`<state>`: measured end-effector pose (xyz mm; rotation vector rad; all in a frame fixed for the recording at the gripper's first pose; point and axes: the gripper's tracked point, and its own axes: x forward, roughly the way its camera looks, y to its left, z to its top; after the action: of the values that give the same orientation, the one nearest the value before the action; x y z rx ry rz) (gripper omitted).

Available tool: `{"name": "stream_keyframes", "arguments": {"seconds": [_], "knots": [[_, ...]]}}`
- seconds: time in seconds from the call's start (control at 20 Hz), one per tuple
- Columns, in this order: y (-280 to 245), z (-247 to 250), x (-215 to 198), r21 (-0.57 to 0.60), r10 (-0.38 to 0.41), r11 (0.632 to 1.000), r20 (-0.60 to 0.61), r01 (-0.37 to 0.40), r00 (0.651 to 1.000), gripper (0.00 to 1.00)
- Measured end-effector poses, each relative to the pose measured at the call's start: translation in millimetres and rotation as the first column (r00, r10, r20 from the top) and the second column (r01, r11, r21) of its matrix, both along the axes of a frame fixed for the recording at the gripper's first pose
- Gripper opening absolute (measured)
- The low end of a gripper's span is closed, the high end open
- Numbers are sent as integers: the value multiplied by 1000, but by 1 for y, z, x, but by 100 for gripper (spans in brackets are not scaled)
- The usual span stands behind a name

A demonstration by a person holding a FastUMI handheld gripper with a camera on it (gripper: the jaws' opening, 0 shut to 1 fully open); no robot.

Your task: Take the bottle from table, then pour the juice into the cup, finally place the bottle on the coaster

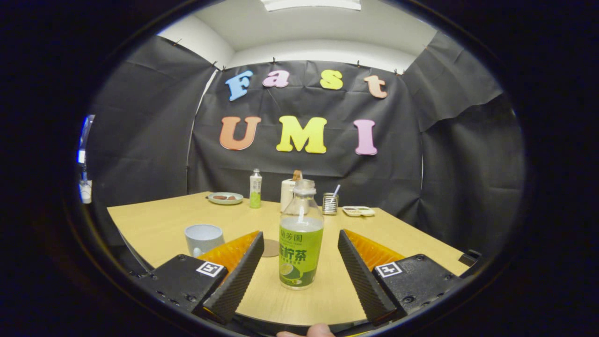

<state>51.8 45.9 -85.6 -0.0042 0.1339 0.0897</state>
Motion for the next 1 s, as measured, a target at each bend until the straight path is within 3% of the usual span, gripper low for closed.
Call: {"name": "stream_keyframes", "arguments": {"seconds": [0.6,1.0], "knots": [[5,-42,57,69,-8,998,-128,17,992,100],[9,-49,69,140,-5,990,-186,31,983,97]]}}
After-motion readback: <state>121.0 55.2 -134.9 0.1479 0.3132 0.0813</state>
